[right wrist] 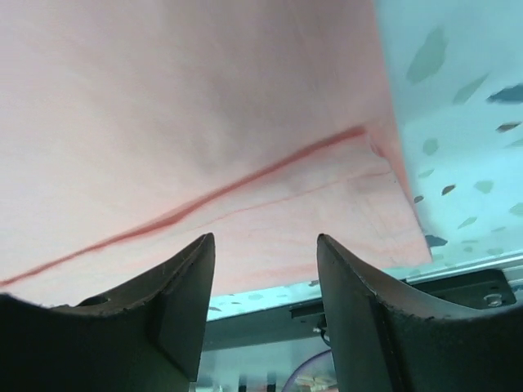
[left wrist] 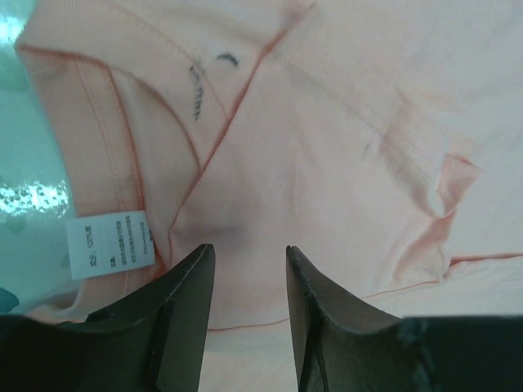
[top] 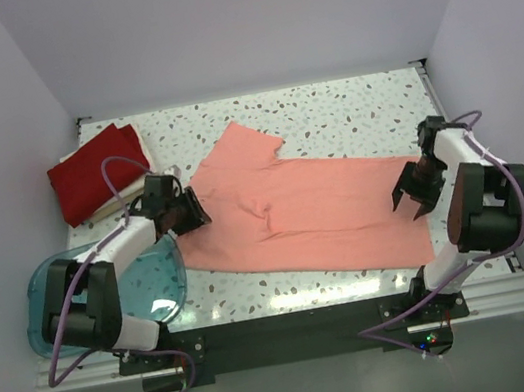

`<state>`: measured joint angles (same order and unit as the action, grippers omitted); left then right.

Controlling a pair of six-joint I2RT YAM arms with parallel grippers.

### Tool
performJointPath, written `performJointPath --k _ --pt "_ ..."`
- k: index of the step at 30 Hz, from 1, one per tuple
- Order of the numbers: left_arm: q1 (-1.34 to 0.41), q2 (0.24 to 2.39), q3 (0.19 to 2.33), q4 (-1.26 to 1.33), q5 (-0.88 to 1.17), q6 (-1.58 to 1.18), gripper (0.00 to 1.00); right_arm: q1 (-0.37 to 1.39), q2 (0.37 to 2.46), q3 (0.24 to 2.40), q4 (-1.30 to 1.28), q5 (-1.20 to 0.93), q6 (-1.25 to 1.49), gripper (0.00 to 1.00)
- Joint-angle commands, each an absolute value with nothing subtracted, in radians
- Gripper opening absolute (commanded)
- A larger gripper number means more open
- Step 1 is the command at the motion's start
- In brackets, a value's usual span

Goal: Fold and stack the t-shirts
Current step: Fold the tshirt

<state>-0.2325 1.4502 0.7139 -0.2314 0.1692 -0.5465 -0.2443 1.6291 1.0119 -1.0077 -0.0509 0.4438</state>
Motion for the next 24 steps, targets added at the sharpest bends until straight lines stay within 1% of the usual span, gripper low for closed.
performJointPath --k 1,4,10,17,24 --pt "-0.238 1.462 0.816 -0.241 0.158 -0.503 0.45 -0.262 1.585 1.152 -1.039 -0.015 0.425 0.57" --pt "-0.238 1.482 0.877 -0.238 0.164 -0.488 0.45 -0.271 1.611 1.277 -1.019 0.014 0.390 0.56" --pt "-0.239 1.503 0.962 -0.203 0.193 -0.482 0.45 -0.291 1.690 1.420 -0.892 0.032 0.361 0.52" --pt "-0.239 1.517 1.031 -0.170 0.212 -0.480 0.46 -0.311 1.824 1.509 -0.779 0.072 0.347 0.44" --pt "-0.239 1.529 1.054 -0.144 0.201 -0.474 0.46 -0.316 1.953 1.568 -0.733 0.089 0.337 0.40"
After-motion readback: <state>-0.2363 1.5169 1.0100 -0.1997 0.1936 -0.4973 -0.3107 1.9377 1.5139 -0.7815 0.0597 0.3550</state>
